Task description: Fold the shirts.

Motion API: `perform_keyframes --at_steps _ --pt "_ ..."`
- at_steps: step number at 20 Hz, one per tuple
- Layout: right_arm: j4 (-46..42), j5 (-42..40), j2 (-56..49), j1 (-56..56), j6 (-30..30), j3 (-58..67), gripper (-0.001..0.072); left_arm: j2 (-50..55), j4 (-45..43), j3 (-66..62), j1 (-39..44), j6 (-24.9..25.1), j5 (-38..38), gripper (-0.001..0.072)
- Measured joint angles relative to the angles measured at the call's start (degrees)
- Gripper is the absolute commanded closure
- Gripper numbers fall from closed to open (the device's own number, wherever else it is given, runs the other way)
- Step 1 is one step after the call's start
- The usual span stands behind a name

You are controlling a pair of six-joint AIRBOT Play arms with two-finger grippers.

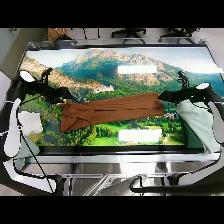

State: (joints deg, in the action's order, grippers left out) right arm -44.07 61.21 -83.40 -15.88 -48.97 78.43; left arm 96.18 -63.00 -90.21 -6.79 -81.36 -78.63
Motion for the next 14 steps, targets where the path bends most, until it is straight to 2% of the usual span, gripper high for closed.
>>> perform_keyframes --at_steps 4,5,6,7,8,9,10,14 --pt "-0.9 3.4 -2.9 0.7 -1.4 0.9 0.0216 0.0 0.0 -3.9 -0.5 -1.2 -6.7 0.0017" --pt "-0.3 4.5 -3.5 1.0 -1.6 1.0 0.0271 -0.2 0.0 -4.3 -0.2 -1.2 -7.3 0.0017" --pt "-0.2 5.6 -4.2 1.5 -1.6 1.0 0.0489 -0.6 0.1 -4.7 0.5 -1.4 -7.8 0.0017" --pt "-0.2 6.9 -4.8 2.0 -1.6 1.0 0.063 -0.9 0.2 -4.9 1.4 -1.6 -8.2 0.0026" --pt "0.1 8.3 -5.4 2.7 -1.6 1.0 0.0692 -1.1 0.2 -5.0 2.5 -1.6 -8.2 0.0184" --pt "0.0 8.8 -5.7 3.3 -0.8 1.0 0.0692 -1.3 0.2 -5.1 3.9 -1.6 -8.0 0.0496" --pt "0.4 9.5 -5.9 3.8 -0.4 1.1 0.0692 -1.4 0.2 -5.2 5.4 -1.7 -7.6 0.0684" --pt "-0.1 11.4 -3.9 4.0 0.6 1.1 0.0693 0.3 0.2 -5.3 13.0 -1.8 -3.8 0.0689"
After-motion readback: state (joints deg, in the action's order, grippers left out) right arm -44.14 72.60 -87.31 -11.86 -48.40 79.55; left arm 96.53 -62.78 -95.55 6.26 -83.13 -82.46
